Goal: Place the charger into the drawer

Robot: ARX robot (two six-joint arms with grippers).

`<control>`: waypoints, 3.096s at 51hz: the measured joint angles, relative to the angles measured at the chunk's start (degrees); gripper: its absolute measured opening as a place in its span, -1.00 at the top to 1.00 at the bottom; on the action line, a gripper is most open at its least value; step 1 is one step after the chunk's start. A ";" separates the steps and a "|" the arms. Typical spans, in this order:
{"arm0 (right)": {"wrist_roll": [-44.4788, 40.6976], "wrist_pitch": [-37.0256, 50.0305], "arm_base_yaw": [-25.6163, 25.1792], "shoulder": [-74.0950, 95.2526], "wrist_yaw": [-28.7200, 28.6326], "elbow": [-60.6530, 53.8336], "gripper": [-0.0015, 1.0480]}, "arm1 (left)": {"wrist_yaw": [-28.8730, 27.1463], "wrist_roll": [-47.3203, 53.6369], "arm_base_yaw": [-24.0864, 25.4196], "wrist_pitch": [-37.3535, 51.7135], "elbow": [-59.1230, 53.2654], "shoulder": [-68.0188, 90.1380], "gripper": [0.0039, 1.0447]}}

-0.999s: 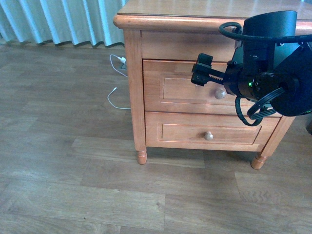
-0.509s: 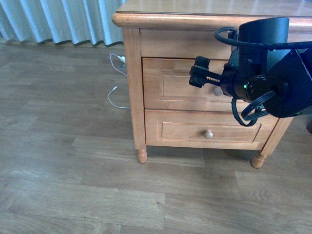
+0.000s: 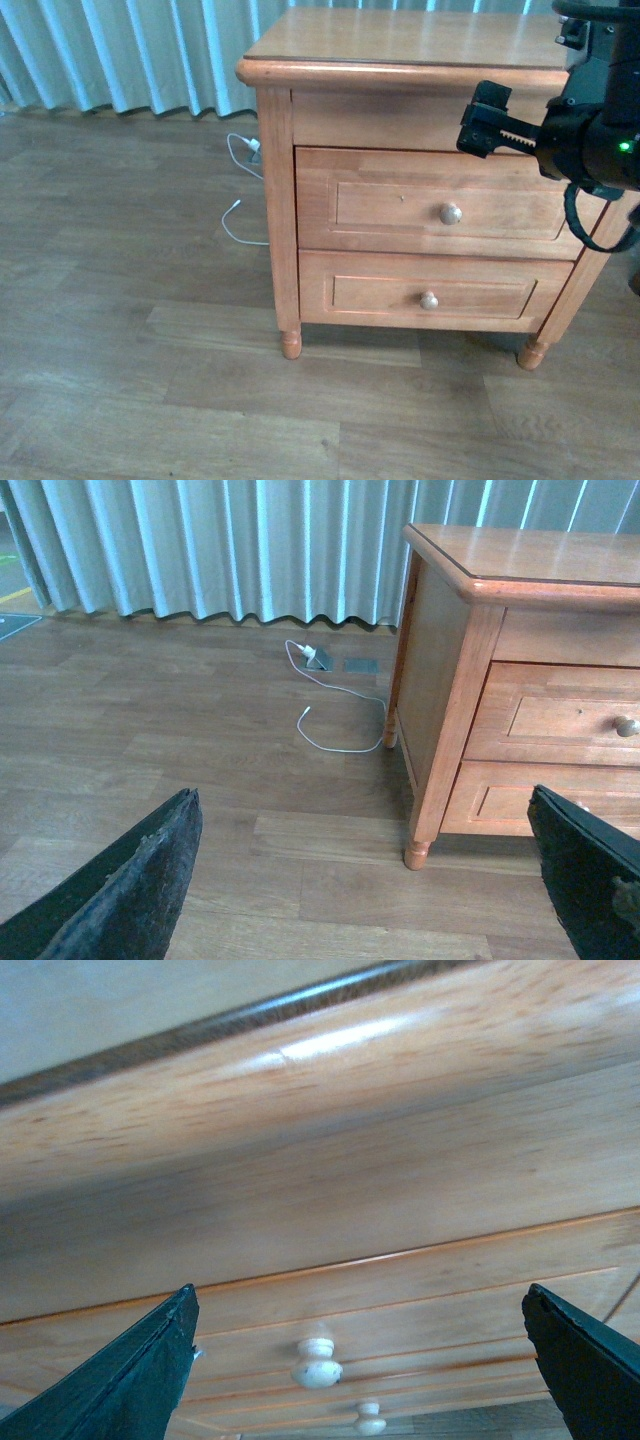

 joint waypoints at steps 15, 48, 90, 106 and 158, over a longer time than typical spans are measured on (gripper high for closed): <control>-1.77 -4.87 -2.16 -15.85 -3.39 -10.45 -0.85 | 0.00 0.00 0.00 0.00 0.00 0.00 -0.89; -3.45 -24.79 -15.23 -67.25 -15.52 -27.96 -0.85 | 0.02 0.00 0.00 0.00 0.00 0.00 -0.89; -2.45 -28.76 -29.27 -85.42 -25.44 -37.97 -0.85 | 0.00 0.00 0.00 0.00 0.00 0.00 -0.89; -2.45 -28.76 -29.27 -85.40 -25.46 -37.97 -0.85 | 0.00 0.00 0.00 0.00 0.00 0.00 -0.89; -18.99 -29.70 -9.62 -106.01 -6.69 -57.66 0.96 | 0.00 0.00 0.00 0.00 0.00 0.00 -0.89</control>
